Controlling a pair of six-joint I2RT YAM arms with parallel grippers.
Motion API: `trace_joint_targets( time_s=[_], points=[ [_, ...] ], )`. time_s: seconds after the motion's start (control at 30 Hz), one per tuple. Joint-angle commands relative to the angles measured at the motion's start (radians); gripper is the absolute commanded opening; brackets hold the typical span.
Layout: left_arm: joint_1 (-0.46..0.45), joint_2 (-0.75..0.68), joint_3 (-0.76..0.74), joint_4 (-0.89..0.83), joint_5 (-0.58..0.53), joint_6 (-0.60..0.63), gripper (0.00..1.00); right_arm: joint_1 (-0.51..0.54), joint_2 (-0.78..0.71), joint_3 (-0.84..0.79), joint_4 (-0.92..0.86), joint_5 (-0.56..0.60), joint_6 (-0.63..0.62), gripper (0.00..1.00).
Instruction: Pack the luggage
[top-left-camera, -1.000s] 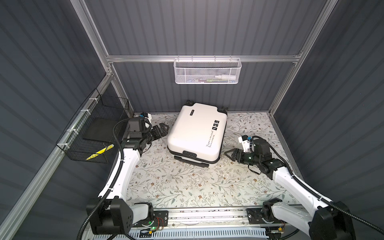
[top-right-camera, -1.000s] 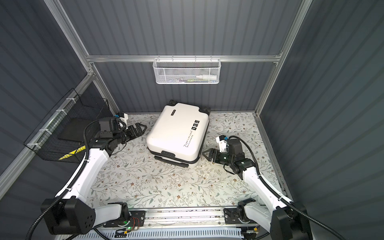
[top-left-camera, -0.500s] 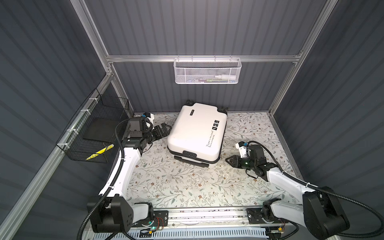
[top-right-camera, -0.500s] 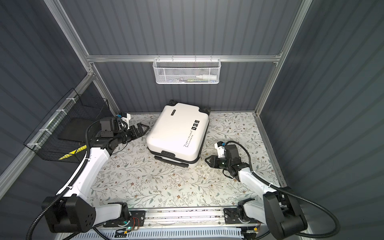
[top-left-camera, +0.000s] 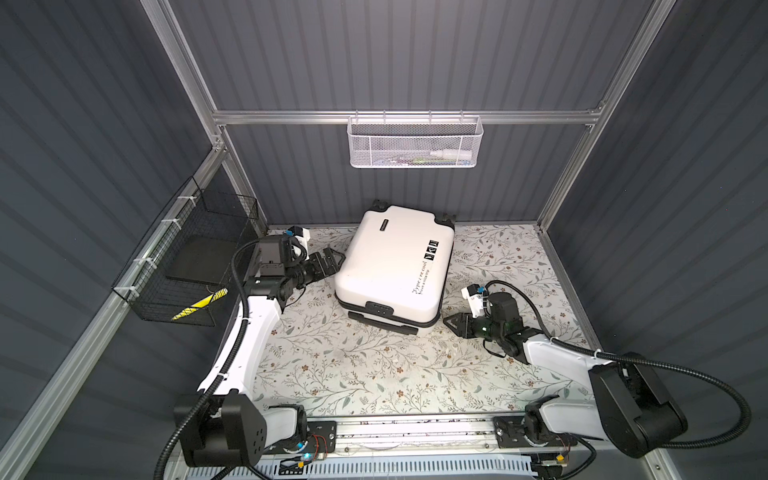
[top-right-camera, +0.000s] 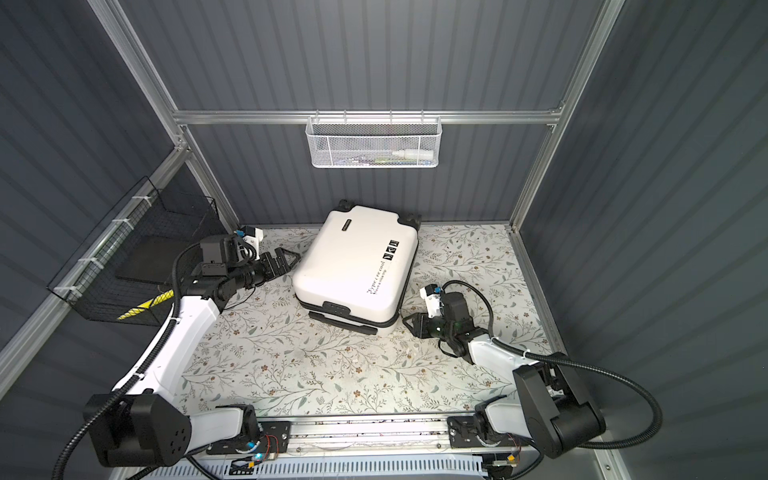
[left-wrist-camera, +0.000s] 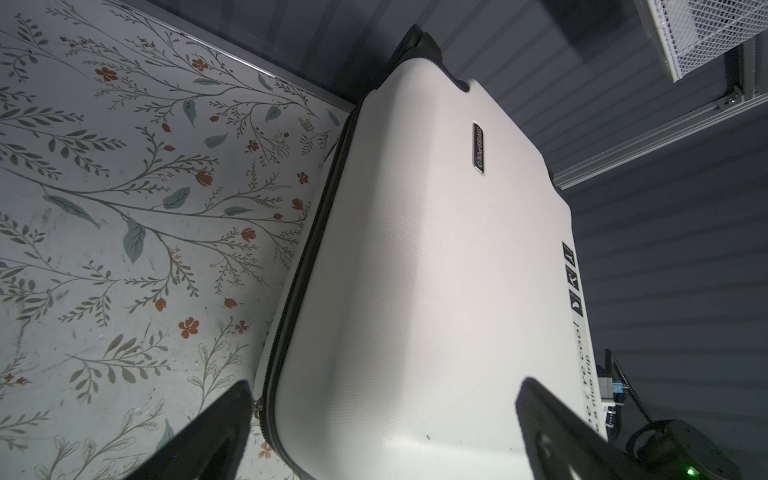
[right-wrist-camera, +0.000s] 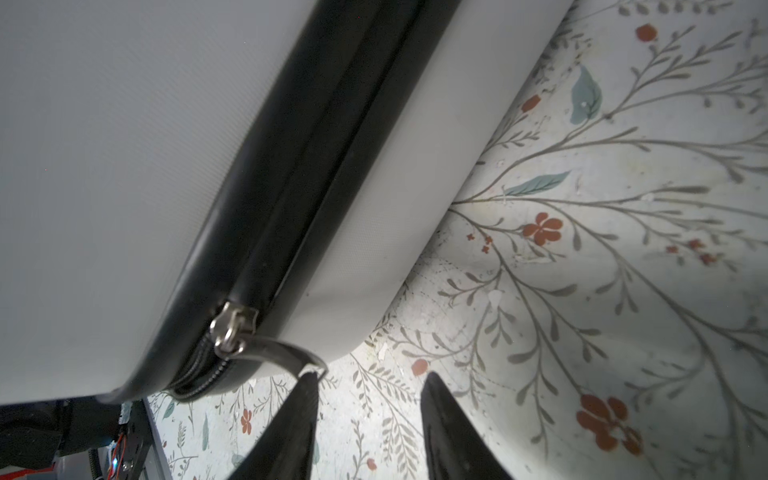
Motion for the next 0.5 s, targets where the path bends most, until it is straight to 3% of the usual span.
trace_joint_targets(
  time_s=[0.0,0.47],
  points=[
    [0.002,-0.025,-0.012,0.005,0.023,-0.014,1.00,0.029,0.015,-0.009,0.053,0.052,-0.021,0.45],
    [0.002,-0.036,-0.028,0.011,0.027,-0.023,1.00,0.051,-0.003,-0.005,0.031,0.093,-0.032,0.46]
  ],
)
